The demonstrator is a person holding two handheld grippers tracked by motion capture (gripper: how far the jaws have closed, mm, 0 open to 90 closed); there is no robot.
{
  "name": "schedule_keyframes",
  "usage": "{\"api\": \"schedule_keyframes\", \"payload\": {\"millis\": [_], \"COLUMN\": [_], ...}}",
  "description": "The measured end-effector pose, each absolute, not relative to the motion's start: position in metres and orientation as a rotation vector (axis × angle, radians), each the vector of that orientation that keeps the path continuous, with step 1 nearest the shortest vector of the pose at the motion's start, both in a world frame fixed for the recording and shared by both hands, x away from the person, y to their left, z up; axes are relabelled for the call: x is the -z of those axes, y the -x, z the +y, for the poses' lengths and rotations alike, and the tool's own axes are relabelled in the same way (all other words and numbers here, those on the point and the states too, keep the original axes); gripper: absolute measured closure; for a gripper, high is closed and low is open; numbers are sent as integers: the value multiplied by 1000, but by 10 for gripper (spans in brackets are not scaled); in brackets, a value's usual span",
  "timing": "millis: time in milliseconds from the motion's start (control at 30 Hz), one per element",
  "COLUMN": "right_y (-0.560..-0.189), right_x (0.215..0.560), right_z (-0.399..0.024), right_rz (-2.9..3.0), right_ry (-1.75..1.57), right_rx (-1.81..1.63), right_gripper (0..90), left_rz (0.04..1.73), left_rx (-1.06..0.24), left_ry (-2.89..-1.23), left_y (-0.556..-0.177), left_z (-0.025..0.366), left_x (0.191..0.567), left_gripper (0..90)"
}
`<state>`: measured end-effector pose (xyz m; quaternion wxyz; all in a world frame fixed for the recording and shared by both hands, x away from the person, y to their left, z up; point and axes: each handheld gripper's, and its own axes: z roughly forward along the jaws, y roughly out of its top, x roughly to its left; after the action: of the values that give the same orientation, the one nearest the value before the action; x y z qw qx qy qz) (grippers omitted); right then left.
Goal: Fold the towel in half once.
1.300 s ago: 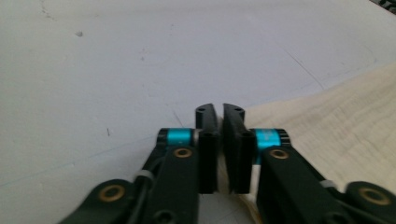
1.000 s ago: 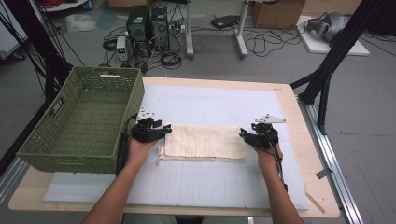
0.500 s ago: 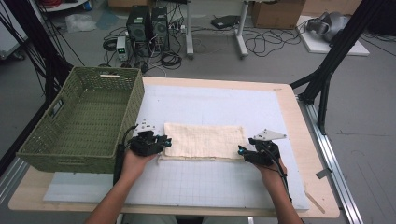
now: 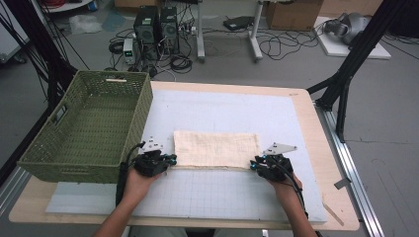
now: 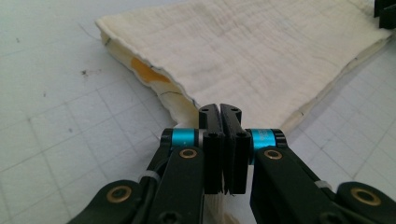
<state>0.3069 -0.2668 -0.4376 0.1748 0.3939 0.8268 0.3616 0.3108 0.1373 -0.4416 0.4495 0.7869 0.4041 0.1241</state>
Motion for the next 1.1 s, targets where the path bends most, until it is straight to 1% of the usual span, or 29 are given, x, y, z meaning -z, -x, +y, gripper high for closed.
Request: {"api": "schedule_keyframes", "payload": {"millis": [133,233,300,333,367,400,433,467,567,667,767,800,867,1033,1100], "right_y": [-306,-306,-305,-304,-303,-301,-300,-300,-299,-300,-299,-298,-295,-286,-286], "right_x": [437,440,438,436,433,430,428,425,420,417,412,409,405,402,404], "right_z": [-267,-266,-266,-267,-270,-272,-275,-278,-285,-291,-296,-299,-305,-319,-321], "right_rz": [2347,2365,2359,2350,2329,2306,2276,2252,2194,2138,2080,2066,2038,1979,1983], "right_ry": [-1124,-1119,-1115,-1115,-1122,-1128,-1132,-1139,-1127,-1137,-1152,-1154,-1156,-1193,-1203], "right_rx": [-1010,-975,-967,-977,-996,-1014,-1037,-1053,-1066,-1073,-1083,-1084,-1094,-1141,-1140], "right_gripper": [681,670,645,631,620,594,571,547,424,313,244,238,215,159,157], "left_rz": [1000,1017,1015,1019,1030,1026,1014,1007,982,953,945,951,952,920,920], "left_rx": [-287,-301,-317,-335,-350,-366,-384,-392,-406,-409,-419,-431,-430,-417,-423], "left_ry": [-1948,-1967,-1965,-1952,-1936,-1925,-1906,-1884,-1812,-1775,-1741,-1725,-1695,-1687,-1678], "left_y": [-306,-306,-305,-305,-305,-306,-306,-307,-309,-311,-313,-313,-314,-314,-314], "left_z": [139,138,138,139,141,143,144,145,146,145,145,145,145,145,145], "left_x": [443,447,447,446,444,443,441,440,436,434,433,432,431,427,425], "left_gripper": [872,869,849,813,744,695,671,612,488,399,293,266,183,180,186]}}
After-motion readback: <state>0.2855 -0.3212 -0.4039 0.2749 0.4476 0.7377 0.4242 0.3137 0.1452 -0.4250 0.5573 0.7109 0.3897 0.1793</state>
